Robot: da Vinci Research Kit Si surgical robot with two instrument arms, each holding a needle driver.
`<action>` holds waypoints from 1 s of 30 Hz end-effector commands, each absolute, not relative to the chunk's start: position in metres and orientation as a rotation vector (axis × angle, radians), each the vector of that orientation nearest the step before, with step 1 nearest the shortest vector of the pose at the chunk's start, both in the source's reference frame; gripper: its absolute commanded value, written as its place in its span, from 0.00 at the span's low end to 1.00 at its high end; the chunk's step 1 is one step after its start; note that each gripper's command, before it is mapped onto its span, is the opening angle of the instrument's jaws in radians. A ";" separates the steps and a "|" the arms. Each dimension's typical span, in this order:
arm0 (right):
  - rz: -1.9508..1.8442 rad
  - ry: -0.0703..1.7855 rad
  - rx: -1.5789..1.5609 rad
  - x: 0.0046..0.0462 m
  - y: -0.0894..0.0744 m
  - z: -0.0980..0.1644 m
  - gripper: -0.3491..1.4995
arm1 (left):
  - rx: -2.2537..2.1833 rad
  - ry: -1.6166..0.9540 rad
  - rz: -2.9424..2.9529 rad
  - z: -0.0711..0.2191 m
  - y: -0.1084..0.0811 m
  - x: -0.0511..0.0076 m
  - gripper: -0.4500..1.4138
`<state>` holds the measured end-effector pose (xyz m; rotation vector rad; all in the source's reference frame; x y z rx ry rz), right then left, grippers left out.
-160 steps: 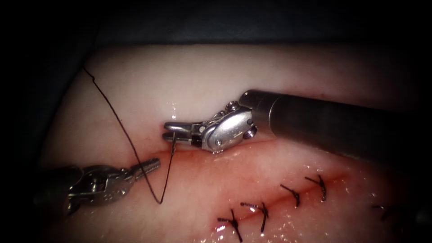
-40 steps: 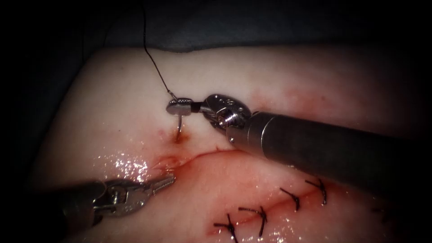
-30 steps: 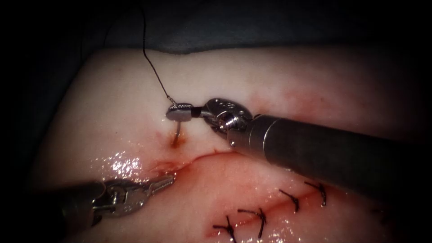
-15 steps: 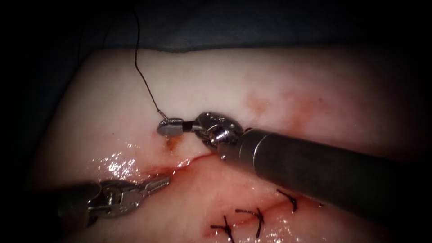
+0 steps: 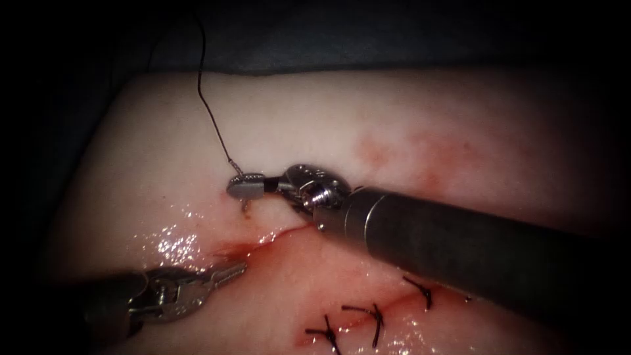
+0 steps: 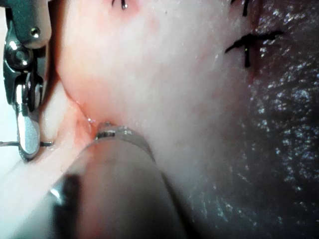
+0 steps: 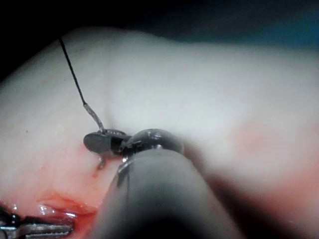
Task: Wound Closure
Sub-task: Pierce the needle through the top of the incision
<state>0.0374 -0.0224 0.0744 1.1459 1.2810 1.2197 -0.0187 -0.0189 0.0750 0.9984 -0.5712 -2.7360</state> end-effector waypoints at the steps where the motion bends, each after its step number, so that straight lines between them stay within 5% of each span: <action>1: 1.224 1.295 1.148 0.0384 -0.020 0.075 0.00 | 1.001 -0.575 -2.733 0.075 -0.019 -0.0192 0.00; 18: 1.184 1.396 1.073 0.0398 -0.018 0.076 0.00 | 0.991 -0.571 -2.735 0.074 -0.019 -0.0180 0.00; 30: 0.994 1.316 1.317 0.0409 -0.016 0.075 0.00 | 0.994 -0.568 -2.730 0.074 -0.019 -0.0171 0.00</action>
